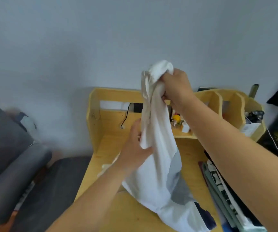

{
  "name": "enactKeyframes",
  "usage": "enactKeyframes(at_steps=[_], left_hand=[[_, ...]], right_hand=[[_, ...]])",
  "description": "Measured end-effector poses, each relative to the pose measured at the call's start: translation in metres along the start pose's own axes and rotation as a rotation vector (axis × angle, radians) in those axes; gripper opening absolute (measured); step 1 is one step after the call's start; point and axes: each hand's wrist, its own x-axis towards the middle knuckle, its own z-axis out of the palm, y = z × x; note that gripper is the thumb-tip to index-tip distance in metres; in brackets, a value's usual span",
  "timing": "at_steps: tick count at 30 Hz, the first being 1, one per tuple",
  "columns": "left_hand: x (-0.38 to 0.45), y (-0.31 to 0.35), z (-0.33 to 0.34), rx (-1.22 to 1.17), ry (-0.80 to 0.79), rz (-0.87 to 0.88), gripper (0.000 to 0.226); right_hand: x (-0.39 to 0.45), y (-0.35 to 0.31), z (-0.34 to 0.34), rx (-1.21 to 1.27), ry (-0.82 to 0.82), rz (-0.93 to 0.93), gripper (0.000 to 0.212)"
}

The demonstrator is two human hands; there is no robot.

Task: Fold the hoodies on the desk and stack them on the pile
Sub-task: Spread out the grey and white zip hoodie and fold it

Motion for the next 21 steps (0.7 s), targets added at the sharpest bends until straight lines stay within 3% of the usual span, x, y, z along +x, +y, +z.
enactKeyframes(at_steps=[3, 5, 9, 13, 16, 21], left_hand=[[-0.009, -0.043, 0.008, 0.050, 0.024, -0.250, 0.066], [-0.006, -0.050, -0.007, 0.074, -0.002, -0.274, 0.076], [0.025, 0.003, -0.040, -0.067, -0.043, -0.041, 0.106], [0.062, 0.094, -0.051, -0.069, -0.212, 0.097, 0.073], [0.077, 0.148, -0.042, 0.060, -0.377, 0.064, 0.045], [0.084, 0.188, -0.075, 0.165, -0.326, 0.076, 0.056]], right_hand=[[0.003, -0.041, -0.008, 0.147, -0.024, -0.044, 0.013], [0.006, -0.067, -0.024, 0.158, -0.046, -0.093, 0.013], [0.012, -0.106, -0.054, 0.142, -0.019, -0.169, 0.012], [0.019, -0.146, -0.076, 0.213, 0.006, -0.214, 0.022], [0.029, -0.174, -0.088, 0.216, 0.030, -0.288, 0.013], [0.054, -0.201, -0.128, 0.235, 0.333, -0.305, 0.018]])
